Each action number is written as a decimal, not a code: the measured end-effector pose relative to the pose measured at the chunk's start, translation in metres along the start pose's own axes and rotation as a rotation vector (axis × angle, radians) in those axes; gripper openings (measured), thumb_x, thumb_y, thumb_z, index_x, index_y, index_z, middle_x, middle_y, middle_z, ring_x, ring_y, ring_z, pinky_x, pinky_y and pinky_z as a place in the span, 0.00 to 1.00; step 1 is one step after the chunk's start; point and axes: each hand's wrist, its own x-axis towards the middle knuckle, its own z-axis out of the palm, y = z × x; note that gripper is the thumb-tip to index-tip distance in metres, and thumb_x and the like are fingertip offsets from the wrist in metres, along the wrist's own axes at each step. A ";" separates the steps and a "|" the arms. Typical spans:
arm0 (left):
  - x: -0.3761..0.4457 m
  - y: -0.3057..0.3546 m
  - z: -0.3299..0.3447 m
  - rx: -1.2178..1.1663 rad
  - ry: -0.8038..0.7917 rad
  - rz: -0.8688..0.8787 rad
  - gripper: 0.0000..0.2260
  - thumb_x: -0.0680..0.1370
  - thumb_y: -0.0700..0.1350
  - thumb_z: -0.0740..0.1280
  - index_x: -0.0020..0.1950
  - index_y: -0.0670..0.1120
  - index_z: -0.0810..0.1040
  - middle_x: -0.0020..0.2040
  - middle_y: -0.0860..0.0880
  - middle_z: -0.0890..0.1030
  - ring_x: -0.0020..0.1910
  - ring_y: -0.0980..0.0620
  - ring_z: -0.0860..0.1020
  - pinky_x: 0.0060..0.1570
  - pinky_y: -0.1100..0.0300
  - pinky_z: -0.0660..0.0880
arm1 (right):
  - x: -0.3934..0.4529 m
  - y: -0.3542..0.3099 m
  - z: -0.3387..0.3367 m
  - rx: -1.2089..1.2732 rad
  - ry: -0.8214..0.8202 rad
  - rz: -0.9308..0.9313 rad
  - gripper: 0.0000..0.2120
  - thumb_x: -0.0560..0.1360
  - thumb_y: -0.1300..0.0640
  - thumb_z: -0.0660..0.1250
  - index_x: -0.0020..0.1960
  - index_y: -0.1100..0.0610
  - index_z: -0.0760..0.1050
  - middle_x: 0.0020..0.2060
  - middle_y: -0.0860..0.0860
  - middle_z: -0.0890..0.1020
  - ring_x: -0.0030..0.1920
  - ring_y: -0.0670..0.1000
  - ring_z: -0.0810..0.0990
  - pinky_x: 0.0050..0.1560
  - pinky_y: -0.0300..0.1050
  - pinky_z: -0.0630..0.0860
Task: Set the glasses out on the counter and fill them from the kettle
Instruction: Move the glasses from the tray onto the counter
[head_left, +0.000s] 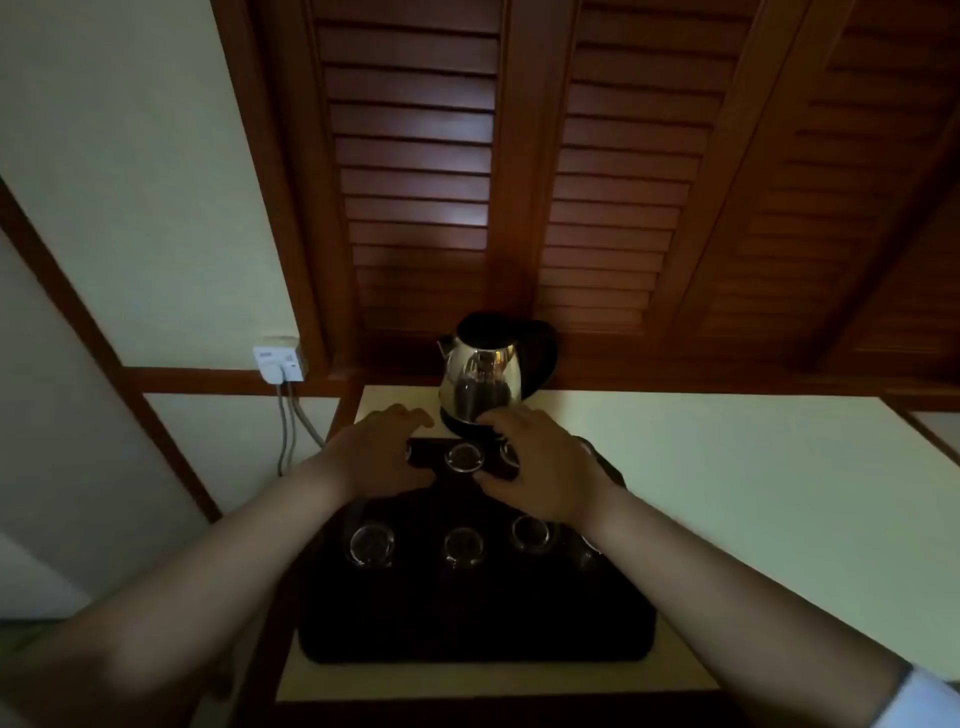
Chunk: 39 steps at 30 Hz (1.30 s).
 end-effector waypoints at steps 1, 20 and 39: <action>0.005 -0.008 0.002 0.030 -0.020 -0.014 0.39 0.75 0.61 0.76 0.82 0.53 0.66 0.76 0.47 0.72 0.72 0.44 0.75 0.70 0.45 0.75 | 0.009 -0.004 0.008 -0.090 -0.022 -0.061 0.35 0.74 0.40 0.73 0.77 0.50 0.70 0.69 0.52 0.77 0.68 0.54 0.76 0.62 0.45 0.73; 0.021 -0.058 -0.036 -0.225 -0.161 -0.182 0.17 0.71 0.56 0.82 0.48 0.45 0.85 0.44 0.48 0.86 0.43 0.53 0.86 0.43 0.61 0.79 | 0.063 -0.027 -0.023 -0.321 -0.279 0.080 0.28 0.67 0.36 0.79 0.63 0.45 0.80 0.50 0.45 0.83 0.54 0.52 0.83 0.47 0.45 0.77; 0.021 0.088 -0.011 -1.632 0.034 -0.065 0.10 0.69 0.41 0.69 0.46 0.44 0.87 0.45 0.43 0.86 0.41 0.46 0.85 0.47 0.49 0.82 | -0.017 0.054 -0.086 1.426 -0.092 0.384 0.21 0.69 0.62 0.74 0.60 0.58 0.73 0.43 0.56 0.86 0.39 0.59 0.87 0.43 0.57 0.86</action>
